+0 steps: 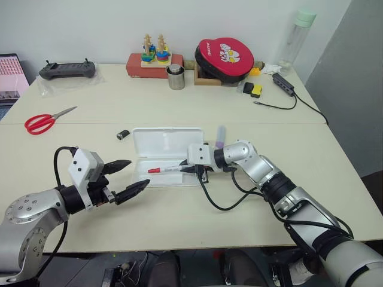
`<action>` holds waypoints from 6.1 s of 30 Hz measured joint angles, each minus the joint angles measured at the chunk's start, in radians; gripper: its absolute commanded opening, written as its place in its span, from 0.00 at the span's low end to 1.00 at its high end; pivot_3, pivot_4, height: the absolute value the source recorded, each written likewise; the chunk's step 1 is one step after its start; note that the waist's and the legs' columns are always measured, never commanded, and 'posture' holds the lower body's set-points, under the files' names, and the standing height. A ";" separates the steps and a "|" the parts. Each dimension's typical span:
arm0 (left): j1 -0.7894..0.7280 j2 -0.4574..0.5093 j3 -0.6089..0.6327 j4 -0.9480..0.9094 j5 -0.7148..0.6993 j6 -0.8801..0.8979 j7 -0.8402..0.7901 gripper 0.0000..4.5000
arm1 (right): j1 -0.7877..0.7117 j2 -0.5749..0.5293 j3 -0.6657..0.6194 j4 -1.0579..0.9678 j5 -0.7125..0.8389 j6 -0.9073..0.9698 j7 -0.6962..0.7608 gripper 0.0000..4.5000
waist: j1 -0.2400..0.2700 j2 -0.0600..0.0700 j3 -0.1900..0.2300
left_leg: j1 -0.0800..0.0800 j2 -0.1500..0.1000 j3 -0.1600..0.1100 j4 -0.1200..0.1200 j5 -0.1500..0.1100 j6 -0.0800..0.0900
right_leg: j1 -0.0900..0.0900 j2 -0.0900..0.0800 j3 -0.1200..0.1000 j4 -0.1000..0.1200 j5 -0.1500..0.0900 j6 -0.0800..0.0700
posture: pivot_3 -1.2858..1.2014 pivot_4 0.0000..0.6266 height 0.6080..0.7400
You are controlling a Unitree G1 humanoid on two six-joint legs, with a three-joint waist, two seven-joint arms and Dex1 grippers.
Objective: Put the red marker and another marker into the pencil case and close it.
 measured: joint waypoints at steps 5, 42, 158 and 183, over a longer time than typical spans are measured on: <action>0.000 -0.006 -0.001 -0.023 -0.018 0.006 0.028 1.00 | -0.036 0.036 -0.035 0.060 -0.001 -0.005 0.017 0.07 | -0.004 0.000 0.000 | 0.000 0.000 0.000 0.000 0.000 0.000 | 0.000 0.000 0.000 0.000 0.000 0.000 | 0.52 0.24 1.00; -0.479 -0.113 -0.342 0.133 -0.006 -0.003 0.035 1.00 | 0.210 0.088 -0.606 -0.526 0.223 0.794 -0.737 0.98 | 0.013 0.000 0.000 | -0.001 -0.001 0.001 0.000 0.000 0.000 | -0.001 0.001 0.002 0.000 0.000 0.001 | 0.52 0.24 1.00; -0.940 -0.124 -0.307 1.462 0.459 -0.477 0.193 0.92 | -0.068 0.111 -0.390 -0.475 0.325 0.595 -0.309 1.00 | 0.016 -0.002 -0.001 | -0.012 0.000 -0.004 -0.001 0.000 0.000 | -0.011 0.001 -0.006 0.002 0.000 -0.001 | 0.52 0.24 1.00; -0.909 -0.174 -0.145 1.528 0.395 -0.569 0.277 0.10 | -0.041 0.040 -0.402 -0.598 0.385 0.660 -0.314 1.00 | -0.014 -0.003 -0.001 | -0.015 0.000 -0.005 0.001 0.004 0.002 | -0.015 0.001 -0.005 0.005 0.004 0.001 | 0.52 0.24 1.00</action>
